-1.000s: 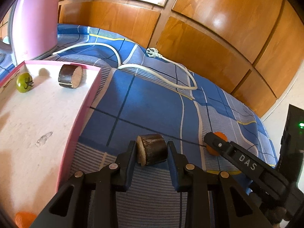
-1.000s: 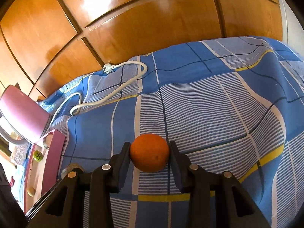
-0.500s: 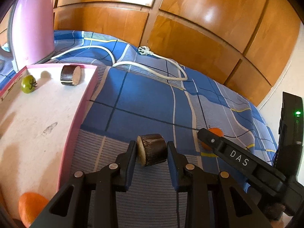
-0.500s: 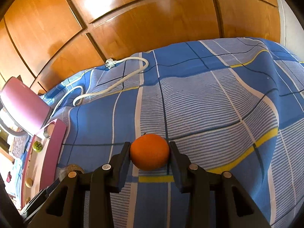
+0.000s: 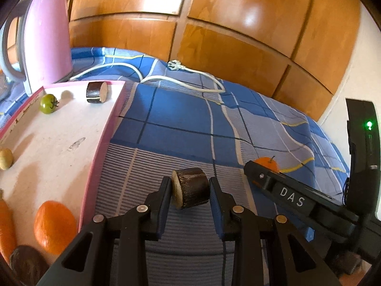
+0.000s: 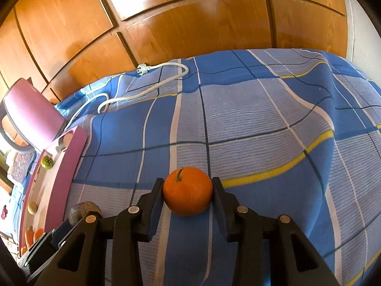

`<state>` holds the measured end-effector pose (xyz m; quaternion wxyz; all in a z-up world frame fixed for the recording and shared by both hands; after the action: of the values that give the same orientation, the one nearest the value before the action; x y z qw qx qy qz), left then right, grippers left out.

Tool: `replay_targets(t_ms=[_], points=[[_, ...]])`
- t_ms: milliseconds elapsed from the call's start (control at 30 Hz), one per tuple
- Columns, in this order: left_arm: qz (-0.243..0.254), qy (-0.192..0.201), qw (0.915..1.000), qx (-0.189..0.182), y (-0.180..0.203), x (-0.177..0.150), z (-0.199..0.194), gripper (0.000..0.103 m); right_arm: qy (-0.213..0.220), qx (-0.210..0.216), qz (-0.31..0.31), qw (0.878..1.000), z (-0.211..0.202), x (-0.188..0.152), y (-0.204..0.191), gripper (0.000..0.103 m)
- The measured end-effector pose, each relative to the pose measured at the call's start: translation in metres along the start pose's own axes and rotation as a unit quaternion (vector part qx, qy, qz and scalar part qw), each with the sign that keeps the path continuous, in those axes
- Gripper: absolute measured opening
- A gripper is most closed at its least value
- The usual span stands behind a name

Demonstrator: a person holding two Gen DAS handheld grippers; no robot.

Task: Organize fruits
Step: 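Lift and carry the eggplant slice and orange over the pink tray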

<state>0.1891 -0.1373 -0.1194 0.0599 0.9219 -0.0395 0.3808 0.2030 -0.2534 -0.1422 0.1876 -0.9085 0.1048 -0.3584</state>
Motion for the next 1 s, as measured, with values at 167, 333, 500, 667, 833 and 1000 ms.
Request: replay_targets(t_ms=[167,333,500,667,833,1000], points=[[0.020,0.015,0.9997,-0.001,0.005,-0.010,-0.015,0.031,-0.004,-0.004,-0.010,1.000,-0.011,-0.015,-0.004,0.040],[0.024,0.031,0.9992,-0.001,0.003,-0.018,-0.033,0.031,-0.009,-0.006,-0.017,1.000,-0.020,-0.027,-0.008,0.040],[0.038,0.065,0.9971,0.012,-0.001,-0.019,-0.057,0.031,-0.012,-0.004,-0.018,1.000,-0.029,-0.039,-0.012,0.040],[0.036,0.086,0.9952,0.031,-0.014,-0.021,-0.077,0.031,-0.015,-0.006,-0.031,0.999,-0.034,-0.049,-0.019,0.040],[0.018,0.103,0.9930,0.054,-0.033,-0.020,-0.095,0.031,-0.018,-0.011,-0.055,0.998,-0.040,-0.060,-0.029,0.040],[-0.013,0.116,0.9901,0.078,-0.059,-0.015,-0.108,0.031,-0.018,-0.014,-0.078,0.997,-0.042,-0.067,-0.037,0.039]])
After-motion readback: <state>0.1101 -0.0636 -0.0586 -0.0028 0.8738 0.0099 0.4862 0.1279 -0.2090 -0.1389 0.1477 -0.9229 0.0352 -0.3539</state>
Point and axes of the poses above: each gripper's, at about its wrist camera, not at the fingertips, and z roughly the way its jaws point, y to its right, x to its top, the point moved 10 cm from there along z, roughly the way its jaws point, and after that the axes turned 10 degrees about x, right-handed, at the moved point
